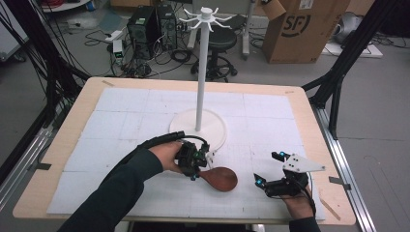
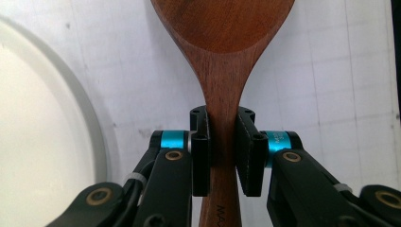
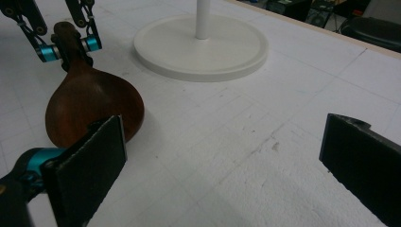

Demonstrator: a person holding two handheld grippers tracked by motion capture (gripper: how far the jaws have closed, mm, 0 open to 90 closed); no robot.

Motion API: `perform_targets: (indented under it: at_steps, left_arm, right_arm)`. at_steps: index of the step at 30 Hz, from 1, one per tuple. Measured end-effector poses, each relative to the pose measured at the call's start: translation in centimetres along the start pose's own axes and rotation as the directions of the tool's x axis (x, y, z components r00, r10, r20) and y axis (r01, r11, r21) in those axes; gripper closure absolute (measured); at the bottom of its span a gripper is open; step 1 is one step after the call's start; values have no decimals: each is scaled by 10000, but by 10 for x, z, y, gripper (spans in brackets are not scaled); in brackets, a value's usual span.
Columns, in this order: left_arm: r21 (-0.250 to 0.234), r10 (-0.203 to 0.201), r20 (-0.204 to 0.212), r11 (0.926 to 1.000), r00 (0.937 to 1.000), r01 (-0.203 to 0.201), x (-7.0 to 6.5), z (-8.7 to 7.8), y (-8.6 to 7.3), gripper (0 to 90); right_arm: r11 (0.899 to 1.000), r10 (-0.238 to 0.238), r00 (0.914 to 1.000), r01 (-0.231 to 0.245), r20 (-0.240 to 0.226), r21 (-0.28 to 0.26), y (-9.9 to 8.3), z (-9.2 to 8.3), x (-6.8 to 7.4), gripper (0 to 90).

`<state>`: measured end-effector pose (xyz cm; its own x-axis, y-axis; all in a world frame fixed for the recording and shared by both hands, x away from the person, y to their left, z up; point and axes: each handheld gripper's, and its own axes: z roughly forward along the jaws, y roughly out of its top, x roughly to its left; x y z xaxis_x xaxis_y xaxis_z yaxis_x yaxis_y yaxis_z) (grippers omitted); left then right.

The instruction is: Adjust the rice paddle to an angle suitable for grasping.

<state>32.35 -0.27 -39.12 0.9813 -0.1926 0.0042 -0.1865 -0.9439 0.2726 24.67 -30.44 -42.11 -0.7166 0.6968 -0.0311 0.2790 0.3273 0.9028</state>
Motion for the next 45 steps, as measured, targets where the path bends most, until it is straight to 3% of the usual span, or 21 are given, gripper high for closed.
perform_targets:
  at_steps: [17,40,42,43,45]
  left_arm:
    - [73,322,151,9995,9994,-323,9,22,35,782]
    - [138,484,189,9987,9987,-486,14,34,42,770]
    - [139,295,133,9995,9995,-297,15,35,42,739]
    - [149,81,207,9999,9998,-84,16,35,42,675]
    - [166,16,323,9999,9995,-21,17,35,41,658]
  right_arm:
    - [9999,61,10000,-61,50,-87,-1,-3,-2,6]
    - [10000,43,10000,-43,44,-86,-1,-3,-2,6]
    - [10000,64,10000,-64,29,-73,-1,-3,-2,6]
    - [10000,67,10000,-67,25,-69,-1,-3,-2,6]
    - [10000,77,10000,-77,35,-62,-1,-3,-2,6]
